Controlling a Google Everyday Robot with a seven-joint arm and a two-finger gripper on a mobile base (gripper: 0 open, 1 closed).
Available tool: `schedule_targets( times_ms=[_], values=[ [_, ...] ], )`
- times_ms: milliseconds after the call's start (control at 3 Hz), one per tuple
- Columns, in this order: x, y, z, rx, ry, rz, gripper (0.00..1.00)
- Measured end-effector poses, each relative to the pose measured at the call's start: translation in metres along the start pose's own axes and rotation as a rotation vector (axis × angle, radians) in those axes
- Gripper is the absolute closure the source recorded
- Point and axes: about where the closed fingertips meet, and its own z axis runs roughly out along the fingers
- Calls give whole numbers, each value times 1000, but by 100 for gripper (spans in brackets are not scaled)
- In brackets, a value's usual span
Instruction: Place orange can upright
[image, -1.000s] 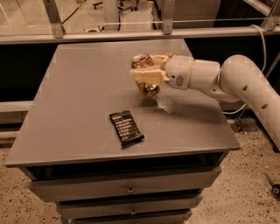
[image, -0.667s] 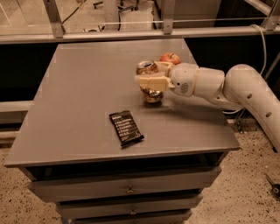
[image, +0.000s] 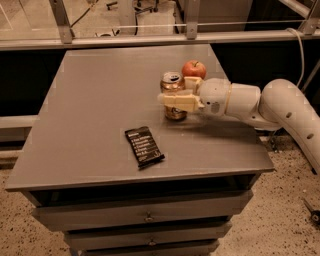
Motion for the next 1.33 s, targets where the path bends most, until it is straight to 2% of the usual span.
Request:
schedule_targets(
  times_ms=[333, 667, 1000, 1333],
  values=[
    [4, 1, -14, 1, 15, 12, 0],
    [-1, -5, -41, 26, 43, 11, 0],
    [-27, -24, -82, 100, 38, -35, 0],
    [-69, -49, -119, 167, 34, -126, 0]
  ],
)
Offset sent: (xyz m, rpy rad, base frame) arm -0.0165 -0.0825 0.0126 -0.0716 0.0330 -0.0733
